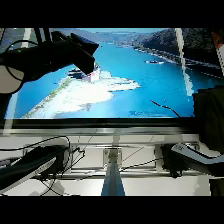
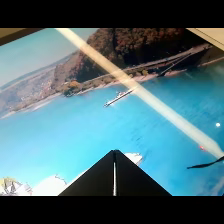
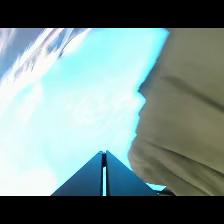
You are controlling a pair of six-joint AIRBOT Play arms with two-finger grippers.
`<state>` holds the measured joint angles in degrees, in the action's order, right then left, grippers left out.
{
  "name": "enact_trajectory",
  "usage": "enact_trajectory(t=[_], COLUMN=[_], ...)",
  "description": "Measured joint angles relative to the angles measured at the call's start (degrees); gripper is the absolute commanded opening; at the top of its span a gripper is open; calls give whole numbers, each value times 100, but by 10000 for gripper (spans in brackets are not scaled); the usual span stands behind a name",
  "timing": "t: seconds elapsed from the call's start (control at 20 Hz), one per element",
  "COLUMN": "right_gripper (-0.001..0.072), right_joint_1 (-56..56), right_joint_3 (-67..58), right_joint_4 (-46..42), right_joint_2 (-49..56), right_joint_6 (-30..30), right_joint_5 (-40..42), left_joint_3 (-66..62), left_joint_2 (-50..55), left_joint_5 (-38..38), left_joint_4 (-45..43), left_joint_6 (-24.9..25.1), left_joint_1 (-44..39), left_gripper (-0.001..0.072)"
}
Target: Fold the clothes and pants, and hang the long-sleeved shirts on hangers.
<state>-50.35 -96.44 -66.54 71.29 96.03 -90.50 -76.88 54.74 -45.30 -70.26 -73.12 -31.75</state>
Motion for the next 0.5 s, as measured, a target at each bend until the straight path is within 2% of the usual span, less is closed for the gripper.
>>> enact_trajectory(t=[0.25, 0.5], right_gripper=[24, 24], right_joint_1=[2997, 5040], right_joint_3=[2, 2], right_joint_4=[-940, -1670], right_joint_2=[0, 7], right_joint_6=[-1300, -1786], right_joint_5=[1104, 2103], left_joint_3=[0, 0], left_joint_2=[0, 0], left_joint_5=[0, 0], left_joint_4=[0, -2], left_joint_6=[0, 2], left_joint_1=[0, 2], left_gripper=[16, 16])
